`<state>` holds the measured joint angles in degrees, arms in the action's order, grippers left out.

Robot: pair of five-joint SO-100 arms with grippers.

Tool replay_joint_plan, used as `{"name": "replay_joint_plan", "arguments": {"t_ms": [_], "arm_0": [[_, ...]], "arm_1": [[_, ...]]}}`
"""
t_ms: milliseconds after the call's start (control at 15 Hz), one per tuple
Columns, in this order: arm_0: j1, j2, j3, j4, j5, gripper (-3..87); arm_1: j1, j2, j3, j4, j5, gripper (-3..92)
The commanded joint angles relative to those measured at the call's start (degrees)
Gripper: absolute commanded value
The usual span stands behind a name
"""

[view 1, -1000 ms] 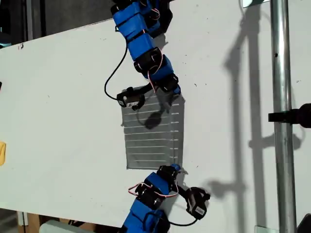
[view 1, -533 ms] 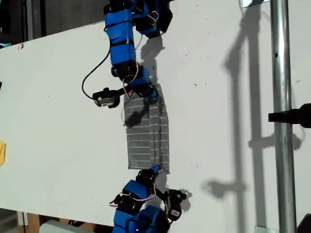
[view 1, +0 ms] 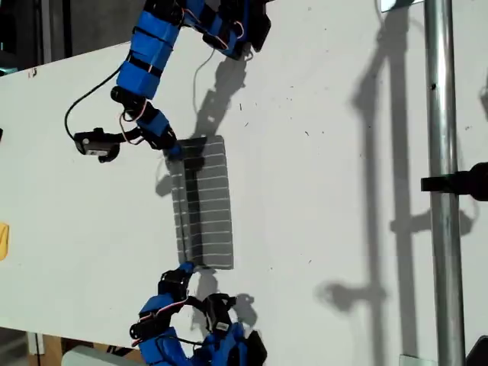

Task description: Grasp corners of a towel and fold twice.

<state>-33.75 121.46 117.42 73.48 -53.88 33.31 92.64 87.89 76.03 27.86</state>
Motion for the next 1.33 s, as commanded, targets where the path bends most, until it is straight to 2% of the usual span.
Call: {"name": "replay_joint_plan", "arguments": {"t_ms": [0,267,467,733,1000,1067,1200,1267], "arm_0": [[-3.1,-0.4,-4.7,3.8,1.8,-2.7],[7.4,0.3,5.0,-2.2,-9.0,-2.6],[12.0,0.3,15.0,-10.4,-15.0,-2.6],[10.5,-0.7,23.0,-16.7,-15.6,-2.6],[7.9,-7.3,23.2,-19.5,-14.3,-2.3],[7.6,-10.2,22.2,-19.8,-13.9,0.5],[7.2,-15.1,19.3,-18.4,-13.7,12.4],[7.2,-15.6,17.8,-16.0,-14.3,18.4]], "arm_1": [[3.5,0.5,-5.9,2.8,-2.4,-0.2],[-3.3,-1.8,4.9,1.6,4.8,-0.2],[-8.9,-5.3,8.8,1.1,11.0,-0.2],[-11.1,-12.7,10.3,-4.0,13.4,-0.2],[-8.3,-20.3,10.3,-8.8,12.5,-0.2],[-7.7,-20.9,10.3,-9.3,12.3,-0.2],[-6.9,-20.9,10.3,-8.4,12.5,-0.2],[-6.8,-20.1,10.1,-6.1,12.7,6.0]]}}
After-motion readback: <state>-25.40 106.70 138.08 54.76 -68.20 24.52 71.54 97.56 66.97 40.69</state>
